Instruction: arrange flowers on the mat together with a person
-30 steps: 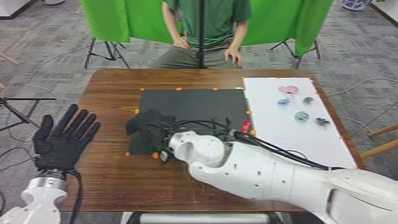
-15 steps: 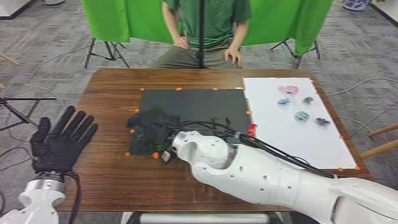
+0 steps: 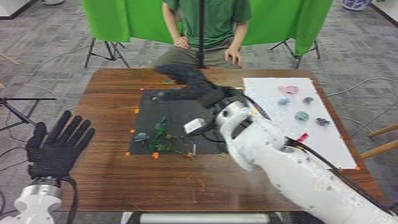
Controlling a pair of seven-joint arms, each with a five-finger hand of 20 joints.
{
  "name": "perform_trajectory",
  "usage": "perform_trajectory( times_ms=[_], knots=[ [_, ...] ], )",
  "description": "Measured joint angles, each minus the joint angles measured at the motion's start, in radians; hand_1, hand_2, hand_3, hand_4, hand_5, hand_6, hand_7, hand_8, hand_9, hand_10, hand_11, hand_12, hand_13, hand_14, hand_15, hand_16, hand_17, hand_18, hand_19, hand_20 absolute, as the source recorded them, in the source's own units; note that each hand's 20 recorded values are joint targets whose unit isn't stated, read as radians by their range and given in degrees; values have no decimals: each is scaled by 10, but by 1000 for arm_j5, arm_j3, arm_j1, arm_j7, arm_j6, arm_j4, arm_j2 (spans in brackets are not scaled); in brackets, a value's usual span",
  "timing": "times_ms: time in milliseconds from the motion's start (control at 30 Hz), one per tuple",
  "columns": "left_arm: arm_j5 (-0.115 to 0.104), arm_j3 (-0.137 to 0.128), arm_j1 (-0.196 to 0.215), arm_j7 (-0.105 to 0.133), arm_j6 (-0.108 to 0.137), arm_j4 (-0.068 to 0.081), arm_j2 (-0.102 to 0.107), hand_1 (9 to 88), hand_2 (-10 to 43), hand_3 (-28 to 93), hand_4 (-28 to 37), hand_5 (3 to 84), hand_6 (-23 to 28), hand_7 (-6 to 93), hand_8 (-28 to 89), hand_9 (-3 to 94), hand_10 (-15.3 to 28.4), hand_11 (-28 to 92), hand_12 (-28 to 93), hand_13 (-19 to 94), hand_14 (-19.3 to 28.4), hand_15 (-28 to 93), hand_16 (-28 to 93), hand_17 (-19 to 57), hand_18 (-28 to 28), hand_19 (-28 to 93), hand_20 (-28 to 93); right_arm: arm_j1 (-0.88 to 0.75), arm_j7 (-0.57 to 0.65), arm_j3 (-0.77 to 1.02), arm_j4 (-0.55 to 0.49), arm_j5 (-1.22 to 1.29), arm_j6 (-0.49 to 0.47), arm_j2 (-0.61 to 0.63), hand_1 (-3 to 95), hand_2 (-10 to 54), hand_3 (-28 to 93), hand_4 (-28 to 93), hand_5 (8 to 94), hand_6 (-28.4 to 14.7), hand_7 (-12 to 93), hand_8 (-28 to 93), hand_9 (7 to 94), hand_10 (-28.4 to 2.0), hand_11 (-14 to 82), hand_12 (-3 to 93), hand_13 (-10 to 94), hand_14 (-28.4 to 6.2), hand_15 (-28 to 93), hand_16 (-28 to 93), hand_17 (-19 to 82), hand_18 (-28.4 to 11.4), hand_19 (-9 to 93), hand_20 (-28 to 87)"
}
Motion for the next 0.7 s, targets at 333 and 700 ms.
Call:
perform_trajectory(
  times_ms=[333, 700],
  knots=[
    [0, -32, 30, 8, 3, -12, -1, 238, 110, 699, -283, 437, 59, 90, -92, 401, 142, 147, 76, 288, 143, 267, -67, -27, 121, 252, 113, -349, -81, 449, -61, 354, -3, 200, 289, -36, 723, -232, 359, -23, 120, -105, 336, -119, 27, 121, 269, -123, 66, 165, 154, -165, 173, 189],
    [-1, -27, 42, 31, 9, -16, -8, 238, 109, 699, -283, 437, 58, 90, -92, 400, 141, 147, 77, 288, 142, 268, -66, -27, 120, 252, 114, -641, -137, 704, -67, 541, -155, 204, 274, -51, 731, -224, 380, -41, 106, -96, 346, -117, 26, 117, 254, -88, 47, 133, 158, -81, 17, 158]
  ],
)
